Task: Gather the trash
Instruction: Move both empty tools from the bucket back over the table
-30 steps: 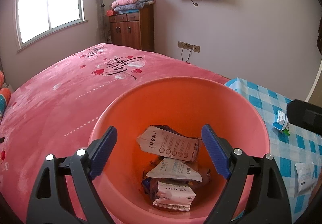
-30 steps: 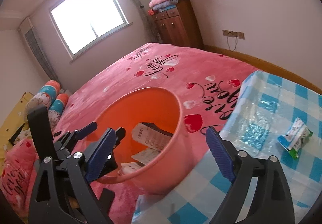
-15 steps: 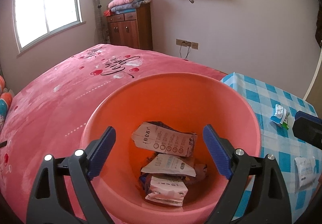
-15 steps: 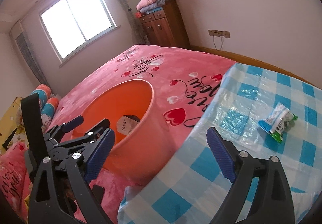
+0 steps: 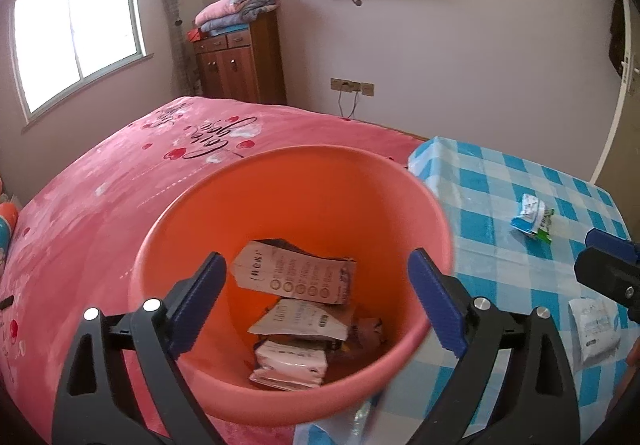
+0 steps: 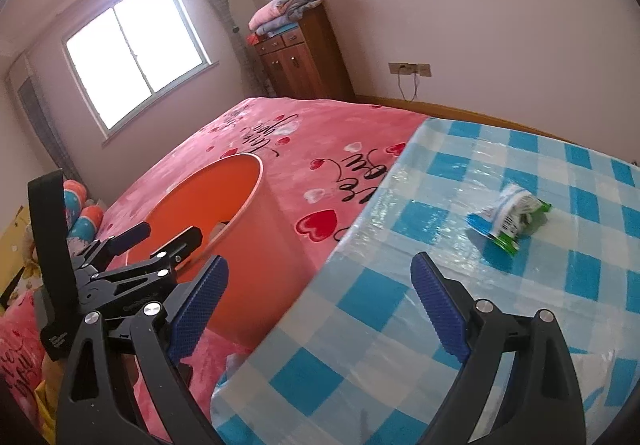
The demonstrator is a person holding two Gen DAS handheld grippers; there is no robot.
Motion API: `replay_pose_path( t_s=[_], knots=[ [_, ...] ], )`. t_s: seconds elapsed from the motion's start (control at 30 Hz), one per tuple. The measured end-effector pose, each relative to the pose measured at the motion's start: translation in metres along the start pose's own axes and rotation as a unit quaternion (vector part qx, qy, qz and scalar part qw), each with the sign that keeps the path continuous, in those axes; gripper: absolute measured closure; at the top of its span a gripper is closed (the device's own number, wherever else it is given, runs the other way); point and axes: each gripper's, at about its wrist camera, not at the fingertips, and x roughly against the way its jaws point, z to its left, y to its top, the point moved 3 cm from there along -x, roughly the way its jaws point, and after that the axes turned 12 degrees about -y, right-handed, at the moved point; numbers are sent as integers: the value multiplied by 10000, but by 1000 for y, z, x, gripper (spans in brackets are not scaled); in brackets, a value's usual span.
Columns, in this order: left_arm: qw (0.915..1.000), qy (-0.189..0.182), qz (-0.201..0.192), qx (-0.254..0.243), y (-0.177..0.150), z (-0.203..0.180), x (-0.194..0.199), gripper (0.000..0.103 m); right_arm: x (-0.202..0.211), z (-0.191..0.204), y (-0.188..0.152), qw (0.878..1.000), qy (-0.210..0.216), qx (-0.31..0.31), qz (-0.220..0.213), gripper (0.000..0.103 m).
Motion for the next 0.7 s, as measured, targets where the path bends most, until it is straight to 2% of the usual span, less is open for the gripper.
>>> replay_pose_path(
  t_s=[0.33,0.7],
  knots=[
    [9997,-128,9,-225,-3,-33,7,10,17,-31,-17,9996,-153,-212,-63,12],
    [9975,-451,158,-515,-17,-79,2,9,33,-66,-36,9981,-275,-524,-159,12]
  ],
)
